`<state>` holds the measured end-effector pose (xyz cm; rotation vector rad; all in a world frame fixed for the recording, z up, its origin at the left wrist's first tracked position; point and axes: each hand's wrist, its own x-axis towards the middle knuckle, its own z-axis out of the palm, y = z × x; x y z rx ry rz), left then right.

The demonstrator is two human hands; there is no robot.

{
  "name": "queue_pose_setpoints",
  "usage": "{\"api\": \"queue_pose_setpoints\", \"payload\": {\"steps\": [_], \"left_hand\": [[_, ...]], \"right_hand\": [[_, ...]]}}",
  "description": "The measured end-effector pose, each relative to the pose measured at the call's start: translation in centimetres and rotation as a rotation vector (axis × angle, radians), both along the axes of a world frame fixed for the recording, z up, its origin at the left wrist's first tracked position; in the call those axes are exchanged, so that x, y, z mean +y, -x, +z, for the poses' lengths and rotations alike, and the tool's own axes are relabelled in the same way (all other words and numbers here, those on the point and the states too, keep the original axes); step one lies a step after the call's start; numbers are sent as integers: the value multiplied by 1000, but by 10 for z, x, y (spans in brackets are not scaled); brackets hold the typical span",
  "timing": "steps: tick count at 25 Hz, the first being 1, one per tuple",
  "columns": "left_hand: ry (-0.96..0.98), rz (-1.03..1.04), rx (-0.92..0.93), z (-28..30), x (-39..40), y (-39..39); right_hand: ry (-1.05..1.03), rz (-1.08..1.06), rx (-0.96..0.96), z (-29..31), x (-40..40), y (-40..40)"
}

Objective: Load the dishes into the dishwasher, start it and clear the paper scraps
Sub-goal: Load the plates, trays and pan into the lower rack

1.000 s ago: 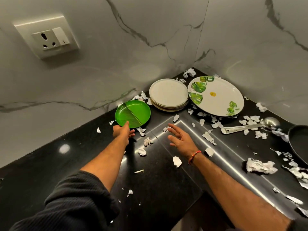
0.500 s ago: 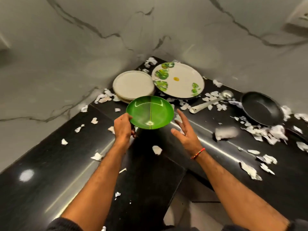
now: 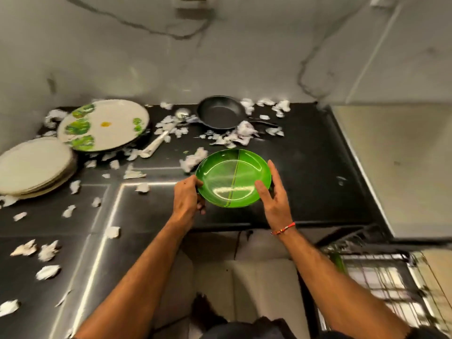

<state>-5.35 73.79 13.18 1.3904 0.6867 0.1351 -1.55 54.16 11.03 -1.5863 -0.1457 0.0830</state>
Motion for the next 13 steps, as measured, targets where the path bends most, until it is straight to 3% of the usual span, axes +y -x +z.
{"api": "queue_pose_setpoints", "payload": {"steps": [8, 13], "left_hand": [[-155, -373, 68, -20, -255, -11], [-243, -609, 155, -35, -366, 6]], "right_hand": [[14, -348, 106, -39, -254, 83], [-9, -490, 248, -75, -348, 143]]}}
